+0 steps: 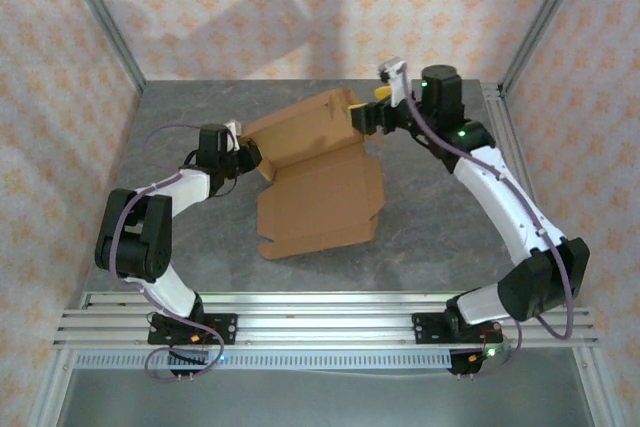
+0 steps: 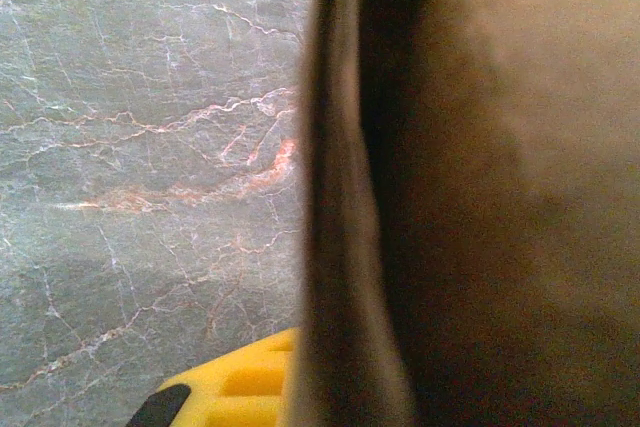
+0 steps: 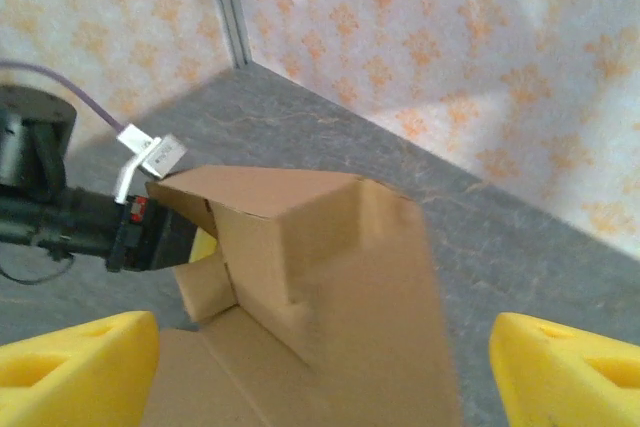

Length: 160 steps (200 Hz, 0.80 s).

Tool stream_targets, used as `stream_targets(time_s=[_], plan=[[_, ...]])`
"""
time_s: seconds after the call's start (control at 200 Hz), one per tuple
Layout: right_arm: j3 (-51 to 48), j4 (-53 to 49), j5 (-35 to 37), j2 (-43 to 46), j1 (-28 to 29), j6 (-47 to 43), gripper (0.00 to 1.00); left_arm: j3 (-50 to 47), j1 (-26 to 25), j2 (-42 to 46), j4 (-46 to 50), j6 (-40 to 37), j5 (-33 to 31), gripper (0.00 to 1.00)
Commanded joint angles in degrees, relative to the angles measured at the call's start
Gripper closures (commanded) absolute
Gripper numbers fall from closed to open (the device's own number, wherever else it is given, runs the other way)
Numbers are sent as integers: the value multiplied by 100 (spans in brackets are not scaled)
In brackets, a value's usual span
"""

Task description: Fold the paper box

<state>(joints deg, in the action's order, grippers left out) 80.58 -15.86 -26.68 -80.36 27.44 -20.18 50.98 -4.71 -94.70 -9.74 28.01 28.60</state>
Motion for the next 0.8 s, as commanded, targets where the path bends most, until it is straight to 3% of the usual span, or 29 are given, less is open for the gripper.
stream_targets(time_s=[0.0, 0.095, 0.3, 0.44, 0.676, 0.796], plan=[[96, 261, 2025, -68, 559, -1145, 13, 185, 51, 24, 28, -6, 99, 100], [257, 485, 3090, -348, 1004, -1627, 12, 155, 58, 65, 26, 3, 65, 100], [792, 436, 4179, -1194, 1340, -2310, 12, 103, 58, 117, -21, 37, 41, 100], [983, 406, 4543, -1459, 1369, -2458, 16, 84, 57, 164, -13, 5, 24, 100], [1066, 352, 5019, -1473, 1371, -2647, 37, 44, 58, 188, 3, -42, -30, 100], [1056, 176, 4862, -1359, 1369, -2502, 34, 51, 61, 159, -28, -27, -6, 100]])
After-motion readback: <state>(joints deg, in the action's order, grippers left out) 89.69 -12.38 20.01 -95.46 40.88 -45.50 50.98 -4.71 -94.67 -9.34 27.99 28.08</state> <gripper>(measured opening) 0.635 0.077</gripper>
